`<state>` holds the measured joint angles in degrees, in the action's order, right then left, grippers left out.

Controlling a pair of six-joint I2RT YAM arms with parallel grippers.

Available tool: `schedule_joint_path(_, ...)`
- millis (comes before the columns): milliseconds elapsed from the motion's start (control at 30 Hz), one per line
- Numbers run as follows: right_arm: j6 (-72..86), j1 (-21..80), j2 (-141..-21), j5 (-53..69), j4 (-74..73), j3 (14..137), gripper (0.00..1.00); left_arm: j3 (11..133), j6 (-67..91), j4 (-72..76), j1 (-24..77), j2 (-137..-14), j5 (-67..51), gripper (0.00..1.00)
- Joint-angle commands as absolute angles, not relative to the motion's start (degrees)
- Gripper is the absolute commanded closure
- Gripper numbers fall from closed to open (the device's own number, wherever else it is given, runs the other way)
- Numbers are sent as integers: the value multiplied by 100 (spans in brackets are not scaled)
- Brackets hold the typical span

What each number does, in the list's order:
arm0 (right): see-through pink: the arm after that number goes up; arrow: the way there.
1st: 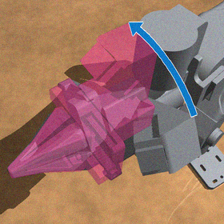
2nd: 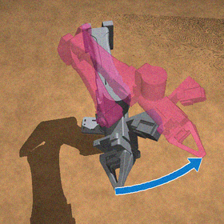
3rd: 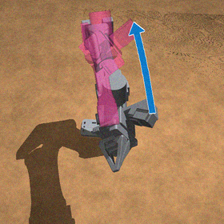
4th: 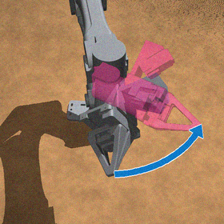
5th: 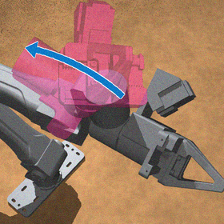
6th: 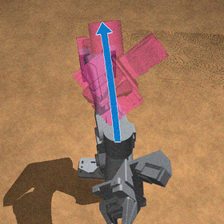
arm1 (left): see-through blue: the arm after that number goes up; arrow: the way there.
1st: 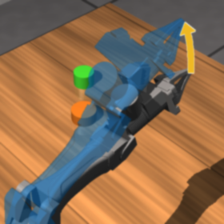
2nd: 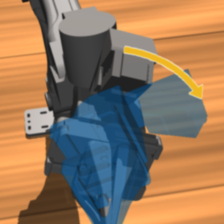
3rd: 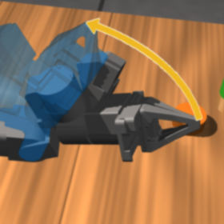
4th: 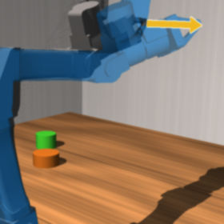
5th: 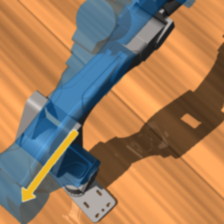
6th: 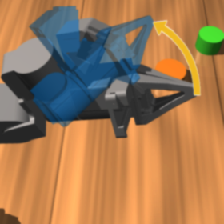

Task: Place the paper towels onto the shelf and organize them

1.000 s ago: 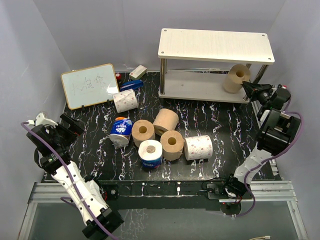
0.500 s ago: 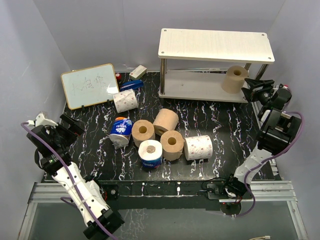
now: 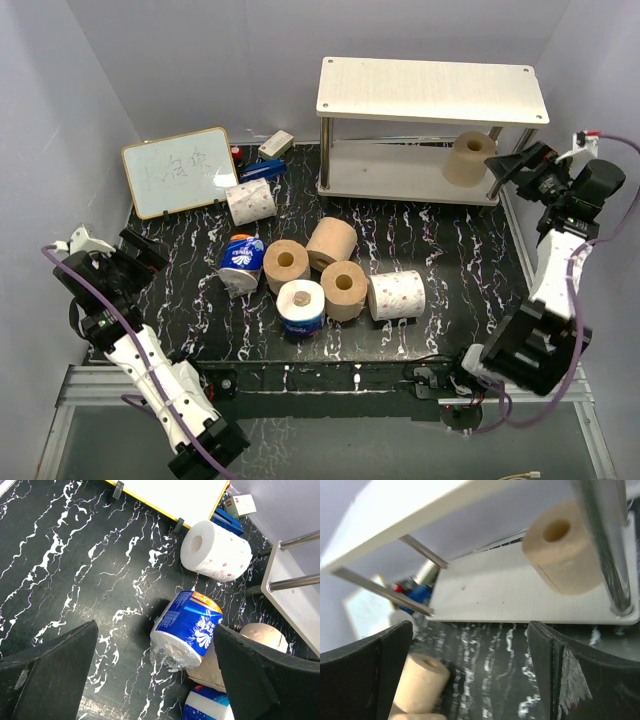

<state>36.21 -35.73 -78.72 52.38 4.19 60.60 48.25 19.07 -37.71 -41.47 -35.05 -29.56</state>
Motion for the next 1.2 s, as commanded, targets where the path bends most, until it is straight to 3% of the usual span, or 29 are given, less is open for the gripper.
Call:
schedule_joint_path(0, -486, -2483, -6719, 3142, -2666, 6594, 1, 4816, 1911, -3707, -4194, -3621, -3041, 2)
schedule_joint_path(167, -1572, -941, -6612, 1872, -3843, 6514, 2, 4810, 1898, -3698, -4203, -3735, -3098, 2)
schedule_joint_path(300, -1631, 696, -7018, 1130, -4315, 6422, 20, 4808, 1896, -3706, -4201, -3711, -3110, 2)
schedule_joint_path(467, -1537, 2227, -7660, 868, -4623, 6392, 19, 4815, 1887, -3722, -4201, -3653, -3118, 2)
schedule_joint_path(700, -1383, 3185, -8260, 739, -4162, 6555, 23, 4819, 1863, -3731, -4203, -3499, -3158, 2)
schedule_joint_path(1167, -1187, 3216, -8825, 1124, -4041, 7040, 24, 4819, 1865, -3732, -4201, -3621, -3144, 2)
